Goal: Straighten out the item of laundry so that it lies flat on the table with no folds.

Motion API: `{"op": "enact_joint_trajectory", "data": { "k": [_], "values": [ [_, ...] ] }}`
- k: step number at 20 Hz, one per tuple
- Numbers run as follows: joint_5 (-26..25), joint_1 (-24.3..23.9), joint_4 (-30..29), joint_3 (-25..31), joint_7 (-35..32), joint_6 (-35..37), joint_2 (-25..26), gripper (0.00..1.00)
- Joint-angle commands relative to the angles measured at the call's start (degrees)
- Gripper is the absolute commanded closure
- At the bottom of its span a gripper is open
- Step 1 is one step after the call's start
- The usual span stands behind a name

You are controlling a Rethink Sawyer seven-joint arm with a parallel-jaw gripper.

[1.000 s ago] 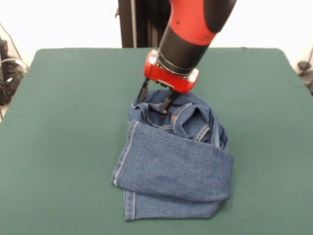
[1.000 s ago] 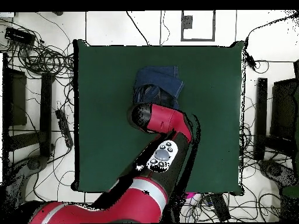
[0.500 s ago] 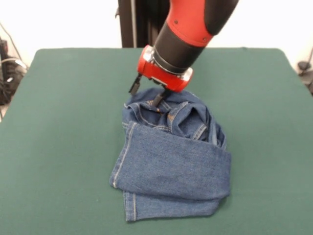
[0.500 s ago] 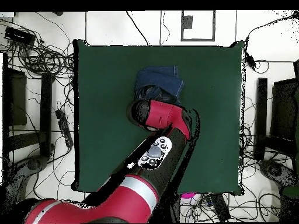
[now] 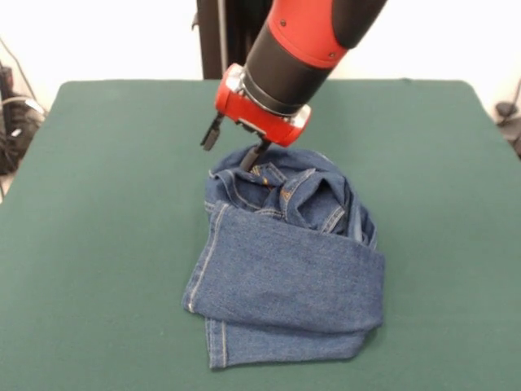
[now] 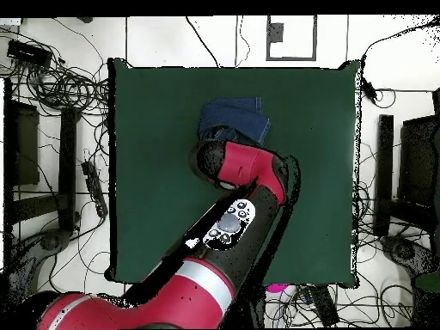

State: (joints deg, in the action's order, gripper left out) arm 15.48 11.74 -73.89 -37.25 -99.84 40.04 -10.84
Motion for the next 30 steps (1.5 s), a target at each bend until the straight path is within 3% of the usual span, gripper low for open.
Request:
{"op": "enact_joint_trajectory", "data": {
  "k": [1,5,9,11,14,21,23,26,30],
  "values": [
    [-0.2,-0.02,3.25,3.53,-11.87,-1.03,1.06,0.0],
    [-0.42,-1.25,4.32,5.76,-8.77,-2.39,-0.23,0.0],
    [1.58,-5.6,0.07,15.2,-5.96,-13.06,-0.26,0.0],
    [1.08,-6.7,-1.05,16.85,-5.75,-15.41,-0.28,0.0],
    [0.08,-7.45,-1.35,17.16,-6.42,-16.13,0.22,0.0],
    [-1.84,-12.37,-1.52,24.88,-2.65,-21.21,-1.07,0.0],
    [-1.48,-11.41,-1.08,22.82,-5.09,-19.57,-0.07,0.0],
    [0.04,-9.76,-1.71,19.85,-8.98,-9.91,2.21,0.0],
    [2.21,-8.74,-5.1,19.92,-12.71,-3.37,1.21,0.0]
  ]
}}
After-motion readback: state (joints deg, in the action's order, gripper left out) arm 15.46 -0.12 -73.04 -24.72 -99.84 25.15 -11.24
